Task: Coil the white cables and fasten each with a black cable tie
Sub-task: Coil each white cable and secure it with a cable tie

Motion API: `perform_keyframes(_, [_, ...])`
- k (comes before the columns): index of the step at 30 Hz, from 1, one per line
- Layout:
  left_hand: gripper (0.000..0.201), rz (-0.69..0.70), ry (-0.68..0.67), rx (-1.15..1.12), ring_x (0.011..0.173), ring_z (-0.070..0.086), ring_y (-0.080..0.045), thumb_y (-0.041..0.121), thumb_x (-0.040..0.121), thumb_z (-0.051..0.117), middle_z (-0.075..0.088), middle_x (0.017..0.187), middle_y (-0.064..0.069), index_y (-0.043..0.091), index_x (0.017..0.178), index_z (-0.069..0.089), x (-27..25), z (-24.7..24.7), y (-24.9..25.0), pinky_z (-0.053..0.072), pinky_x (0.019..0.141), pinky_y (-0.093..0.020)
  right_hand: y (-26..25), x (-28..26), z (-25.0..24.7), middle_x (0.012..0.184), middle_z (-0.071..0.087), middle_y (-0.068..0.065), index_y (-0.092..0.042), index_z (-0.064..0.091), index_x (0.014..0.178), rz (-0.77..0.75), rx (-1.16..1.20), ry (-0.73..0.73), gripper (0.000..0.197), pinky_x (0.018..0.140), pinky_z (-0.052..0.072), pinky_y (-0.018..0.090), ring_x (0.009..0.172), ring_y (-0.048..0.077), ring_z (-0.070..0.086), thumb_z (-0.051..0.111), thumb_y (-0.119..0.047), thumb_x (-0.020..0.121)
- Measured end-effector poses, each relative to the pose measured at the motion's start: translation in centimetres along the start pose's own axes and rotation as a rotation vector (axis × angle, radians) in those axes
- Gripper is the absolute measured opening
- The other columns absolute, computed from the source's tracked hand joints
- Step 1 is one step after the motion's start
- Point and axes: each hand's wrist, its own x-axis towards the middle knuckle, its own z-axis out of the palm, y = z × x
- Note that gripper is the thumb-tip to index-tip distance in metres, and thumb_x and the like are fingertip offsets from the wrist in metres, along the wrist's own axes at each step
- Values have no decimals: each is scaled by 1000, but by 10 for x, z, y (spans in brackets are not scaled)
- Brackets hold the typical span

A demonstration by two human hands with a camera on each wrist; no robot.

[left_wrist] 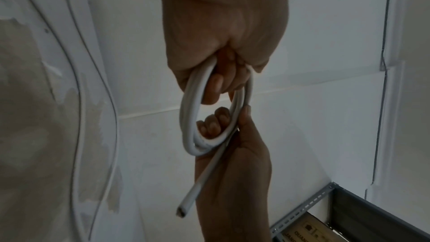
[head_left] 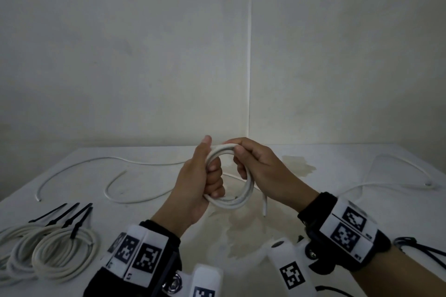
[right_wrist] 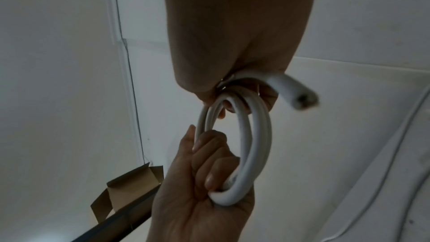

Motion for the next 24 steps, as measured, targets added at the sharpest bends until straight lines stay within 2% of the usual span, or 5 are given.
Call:
perform_keyframes(6, [53,23,18,-56,31,14,-9,43,92,44,16,37,7,18,49,29,-1,3,0,20,34,-18,-6,2,-8,82,54,-4,-22,62,100,-8,-6,50,21,70,41,12,67,-1,52,43,-15,96])
perform_keyframes(13, [59,23,32,-107,30,13,-9,49,94,34,15,36,6,18,45,28,2,1,1,20,33,-17,2,7,-26,69,36,-12,-14,71,103,-214,-604,281,31,59,33,13,61,2,43,55,-35,87])
perform_keyframes(16, [55,25,44,-119,30,13,-9,41,97,32,15,36,6,17,47,28,3,4,-1,18,33,-18,1,6,-19,80,51,4,-9,70,98,-59,-430,253,23,71,47,28,72,17,56,52,-23,93])
perform_keyframes(19, [52,43,63,-108,30,13,-9,37,96,33,16,36,6,17,48,28,4,2,-2,19,34,-16,-8,0,-12,103,55,4,-18,64,90,123,-102,145,28,88,49,29,94,16,59,49,-42,88])
perform_keyframes(24, [50,64,80,-81,30,15,-9,37,96,34,17,35,6,15,51,28,6,5,0,20,34,-18,-8,-3,-5,83,63,-1,-19,66,94,88,-118,137,15,73,51,24,76,13,65,70,-17,80])
